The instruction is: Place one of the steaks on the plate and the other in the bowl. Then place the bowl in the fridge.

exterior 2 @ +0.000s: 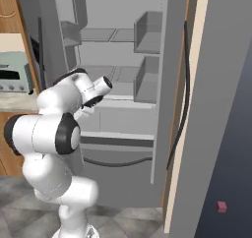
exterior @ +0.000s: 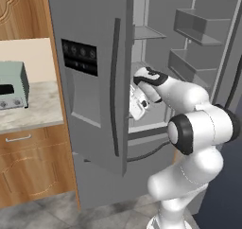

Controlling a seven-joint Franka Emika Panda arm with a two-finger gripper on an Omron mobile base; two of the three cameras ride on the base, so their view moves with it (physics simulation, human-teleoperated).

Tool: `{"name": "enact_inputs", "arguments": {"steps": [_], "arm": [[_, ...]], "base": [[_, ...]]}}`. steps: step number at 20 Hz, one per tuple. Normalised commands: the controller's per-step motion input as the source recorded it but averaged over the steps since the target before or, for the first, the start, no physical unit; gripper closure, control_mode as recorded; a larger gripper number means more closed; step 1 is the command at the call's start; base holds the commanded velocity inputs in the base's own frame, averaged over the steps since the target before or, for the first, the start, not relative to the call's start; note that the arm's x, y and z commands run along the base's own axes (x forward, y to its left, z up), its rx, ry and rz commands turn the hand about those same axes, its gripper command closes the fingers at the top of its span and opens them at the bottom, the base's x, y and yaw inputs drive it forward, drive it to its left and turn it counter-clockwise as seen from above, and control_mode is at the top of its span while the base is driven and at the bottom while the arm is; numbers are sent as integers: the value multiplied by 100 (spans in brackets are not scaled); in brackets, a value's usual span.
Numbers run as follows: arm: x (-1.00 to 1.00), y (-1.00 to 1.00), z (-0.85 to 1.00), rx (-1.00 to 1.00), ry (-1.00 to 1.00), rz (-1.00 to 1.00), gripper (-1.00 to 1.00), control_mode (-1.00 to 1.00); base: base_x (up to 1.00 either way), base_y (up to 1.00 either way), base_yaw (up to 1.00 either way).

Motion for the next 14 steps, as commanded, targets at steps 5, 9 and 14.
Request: {"name": "enact_inputs", "arguments": {"steps": [5,9,14], "arm": [[-95,100,-1,0,-1,-14,-100,-100],[-92,100,-1,0,-2,-31,-100,-100],[-47,100,0,0,-2,-29,-100,-100]], "base": [[0,0,0],[0,0,0],[0,0,0]]}}
